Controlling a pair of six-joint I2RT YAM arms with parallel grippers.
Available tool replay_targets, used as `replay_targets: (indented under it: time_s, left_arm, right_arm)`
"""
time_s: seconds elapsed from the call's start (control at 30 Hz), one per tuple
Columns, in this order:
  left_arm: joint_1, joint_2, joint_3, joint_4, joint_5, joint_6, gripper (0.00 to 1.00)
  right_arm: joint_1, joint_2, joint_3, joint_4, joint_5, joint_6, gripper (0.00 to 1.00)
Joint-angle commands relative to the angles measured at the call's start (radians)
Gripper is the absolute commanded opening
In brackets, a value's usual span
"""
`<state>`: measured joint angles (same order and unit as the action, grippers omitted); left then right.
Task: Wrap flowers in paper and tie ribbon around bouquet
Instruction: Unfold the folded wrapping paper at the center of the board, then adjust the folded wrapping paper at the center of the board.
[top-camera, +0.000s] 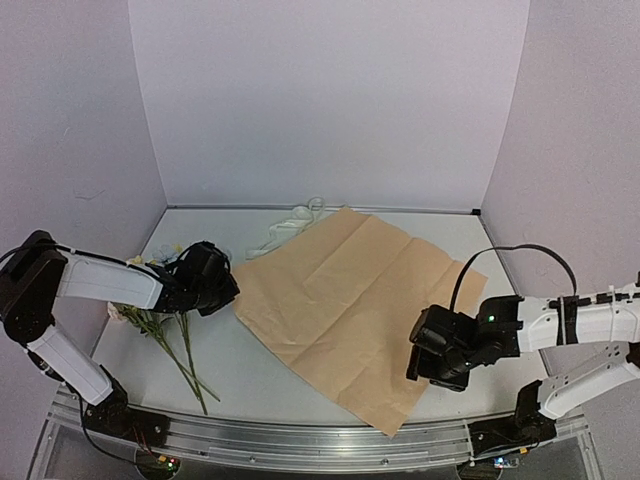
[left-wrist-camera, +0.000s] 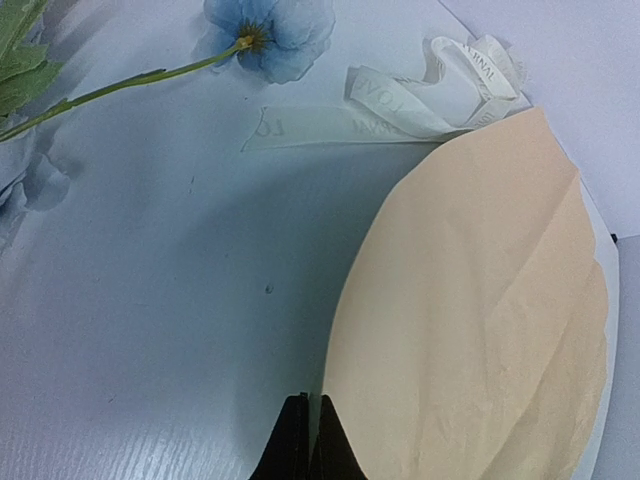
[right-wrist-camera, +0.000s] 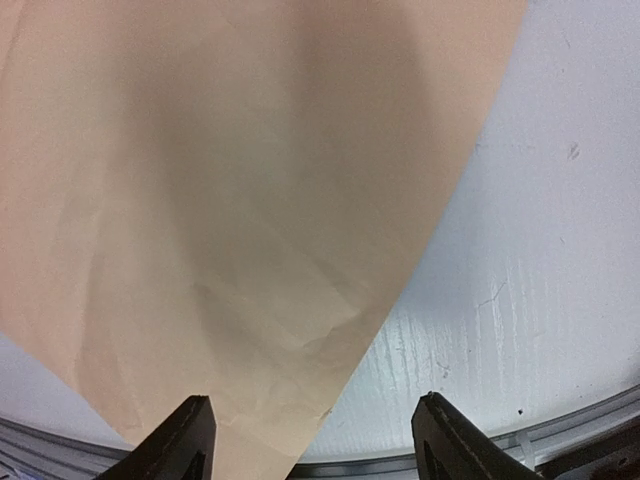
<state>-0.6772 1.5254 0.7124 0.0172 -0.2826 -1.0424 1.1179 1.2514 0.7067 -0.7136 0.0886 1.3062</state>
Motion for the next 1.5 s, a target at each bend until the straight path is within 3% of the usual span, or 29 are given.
replay_targets:
  time_s: [0.0, 0.2, 0.37, 0.57, 0.97, 1.47]
  left_arm:
    - [0.029, 0.013, 0.053, -0.010, 0.042, 0.062, 0.00]
    - [0.073, 0.013, 0.045, -0.008, 0.089, 0.085, 0.00]
    - [0.087, -0.001, 0.033, -0.003, 0.108, 0.093, 0.00]
    - [0.117, -0.024, 0.022, -0.041, 0.122, 0.094, 0.00]
    - [0.182, -0.039, -0.010, -0.071, 0.169, 0.094, 0.00]
    - [0.213, -0.074, -0.021, -0.127, 0.170, 0.097, 0.00]
  right_arm:
    - [-0.026, -0.031, 0.119, -0.070, 0.075, -0.115, 0.72]
    - [-0.186, 0.110, 0.269, 0.038, -0.007, -0.371, 0.59]
    - [-0.205, 0.388, 0.524, 0.110, -0.054, -0.495, 0.49]
    - [-0.206, 0.652, 0.715, 0.139, -0.048, -0.531, 0.46]
    - [-0.204, 0.814, 0.781, 0.160, -0.052, -0.496, 0.45]
    - [-0.122, 0.868, 0.741, 0.120, -0.012, -0.377, 0.43]
